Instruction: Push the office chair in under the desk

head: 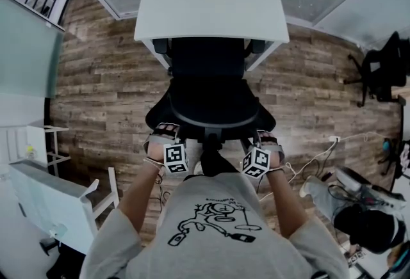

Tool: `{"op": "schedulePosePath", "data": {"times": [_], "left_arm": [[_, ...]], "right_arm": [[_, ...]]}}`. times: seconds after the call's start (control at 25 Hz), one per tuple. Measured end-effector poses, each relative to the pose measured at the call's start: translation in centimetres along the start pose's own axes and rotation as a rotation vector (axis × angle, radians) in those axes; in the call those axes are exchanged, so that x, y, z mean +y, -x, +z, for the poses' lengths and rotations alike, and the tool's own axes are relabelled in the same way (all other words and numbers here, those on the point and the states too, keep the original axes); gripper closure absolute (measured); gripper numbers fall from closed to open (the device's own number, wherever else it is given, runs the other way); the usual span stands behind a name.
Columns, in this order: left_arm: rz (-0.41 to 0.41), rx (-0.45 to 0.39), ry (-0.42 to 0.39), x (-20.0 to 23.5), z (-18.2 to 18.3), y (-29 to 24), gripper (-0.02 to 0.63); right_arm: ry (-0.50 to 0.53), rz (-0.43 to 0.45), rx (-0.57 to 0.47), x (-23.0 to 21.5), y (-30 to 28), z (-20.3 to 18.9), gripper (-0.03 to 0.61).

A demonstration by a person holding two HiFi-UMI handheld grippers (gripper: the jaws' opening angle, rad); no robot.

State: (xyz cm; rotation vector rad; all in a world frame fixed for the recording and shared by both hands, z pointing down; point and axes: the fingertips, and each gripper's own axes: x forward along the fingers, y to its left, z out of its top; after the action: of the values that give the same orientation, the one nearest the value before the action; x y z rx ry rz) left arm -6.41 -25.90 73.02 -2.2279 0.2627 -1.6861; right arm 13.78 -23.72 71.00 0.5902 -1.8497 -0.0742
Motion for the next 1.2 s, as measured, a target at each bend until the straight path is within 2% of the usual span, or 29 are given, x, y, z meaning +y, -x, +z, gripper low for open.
{"op": "schedulePosePath", "data": {"times": [0.36, 0.68, 1.2], "left_arm": [[-0.001, 0.032, 0.017, 3.0, 0.0, -1.2, 0.480], [-0.015, 0.024, 0.034, 4.7, 1.4, -1.9, 0.479], [-0.007, 0.029, 0.050, 5.2, 2.0, -2.1, 0.477]], "right_arm": [[0.017, 0.005, -0.009, -3.5, -1.3, 0.3, 0.430], [0.036, 0.013, -0.017, -6.3, -1.8, -0.4, 0.426], [0.089, 0.032, -0.038, -7.3, -1.9, -0.6, 0.426]]}}
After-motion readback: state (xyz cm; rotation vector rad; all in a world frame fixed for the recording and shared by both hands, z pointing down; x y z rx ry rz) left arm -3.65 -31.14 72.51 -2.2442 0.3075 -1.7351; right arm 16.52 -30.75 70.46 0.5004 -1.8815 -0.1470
